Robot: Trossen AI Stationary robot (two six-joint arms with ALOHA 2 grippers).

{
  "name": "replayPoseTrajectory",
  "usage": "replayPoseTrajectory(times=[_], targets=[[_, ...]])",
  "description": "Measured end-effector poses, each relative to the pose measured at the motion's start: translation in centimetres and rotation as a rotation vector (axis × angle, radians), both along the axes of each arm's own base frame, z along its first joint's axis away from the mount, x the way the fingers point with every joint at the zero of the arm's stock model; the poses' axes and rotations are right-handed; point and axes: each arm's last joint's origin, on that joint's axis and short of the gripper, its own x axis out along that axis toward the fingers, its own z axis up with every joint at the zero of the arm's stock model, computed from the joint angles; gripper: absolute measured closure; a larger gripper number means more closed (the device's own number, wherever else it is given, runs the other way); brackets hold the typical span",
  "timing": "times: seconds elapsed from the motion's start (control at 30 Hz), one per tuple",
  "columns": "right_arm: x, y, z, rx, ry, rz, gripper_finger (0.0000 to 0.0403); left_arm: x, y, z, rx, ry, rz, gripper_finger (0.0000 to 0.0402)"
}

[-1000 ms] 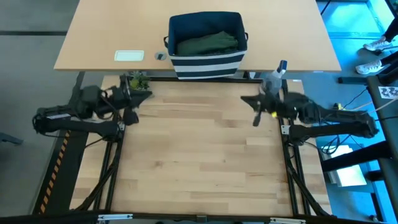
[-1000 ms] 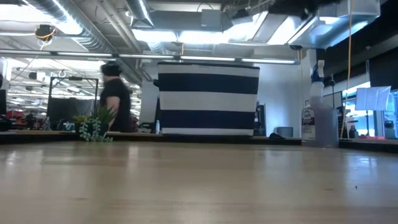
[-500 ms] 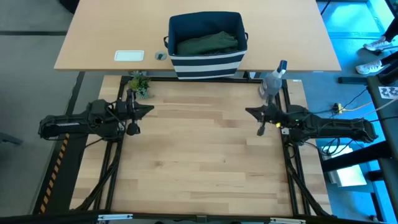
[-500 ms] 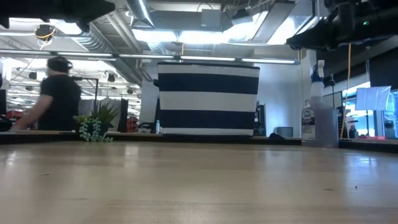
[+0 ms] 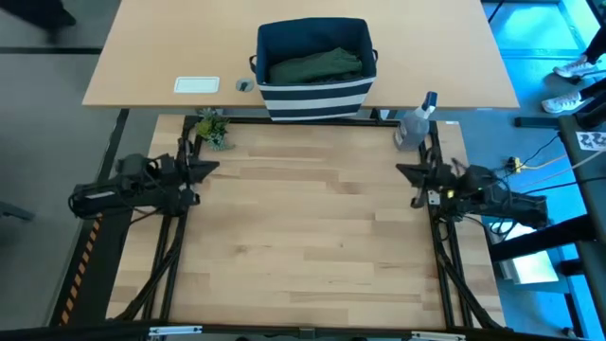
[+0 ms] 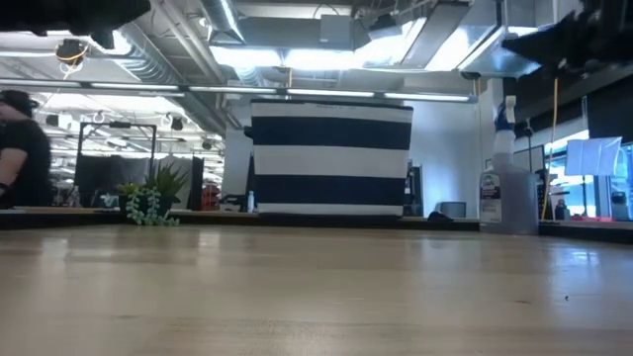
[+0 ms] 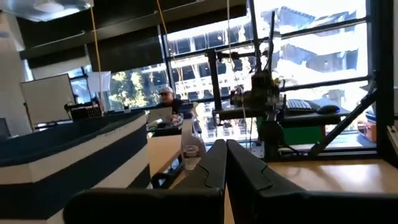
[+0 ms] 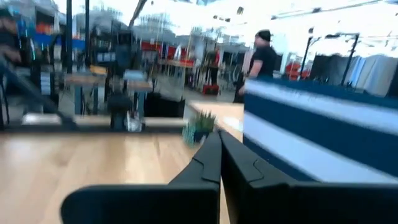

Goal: Fold Laundry from Bin
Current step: Return to Home Position

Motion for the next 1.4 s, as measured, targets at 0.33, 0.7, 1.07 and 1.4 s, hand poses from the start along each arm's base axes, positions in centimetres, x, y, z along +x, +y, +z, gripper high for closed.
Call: replayPoseTrajectory(times=[0.33,0.7,1.07,1.4], targets=[[2.1,-0.1,-5.8,-0.048,0.079,0.013,0.0402,2.5,0.1,-5.9,-0.013,0.119,-0.067,0.0400],[2.4,0.0,-6.9,-0.040,0.138,0.052,0.0402,3.4,0.0,-9.2,-0.041,0.184,-0.133,0.0400],[2.4,0.1,-7.0,0.026,0.138,0.119,0.0402,3.4,0.1,-9.2,-0.039,0.183,-0.102,0.0400],[2.4,0.2,-6.2,0.019,0.055,0.130,0.0402,3.4,0.1,-9.2,-0.038,0.183,-0.101,0.0400]])
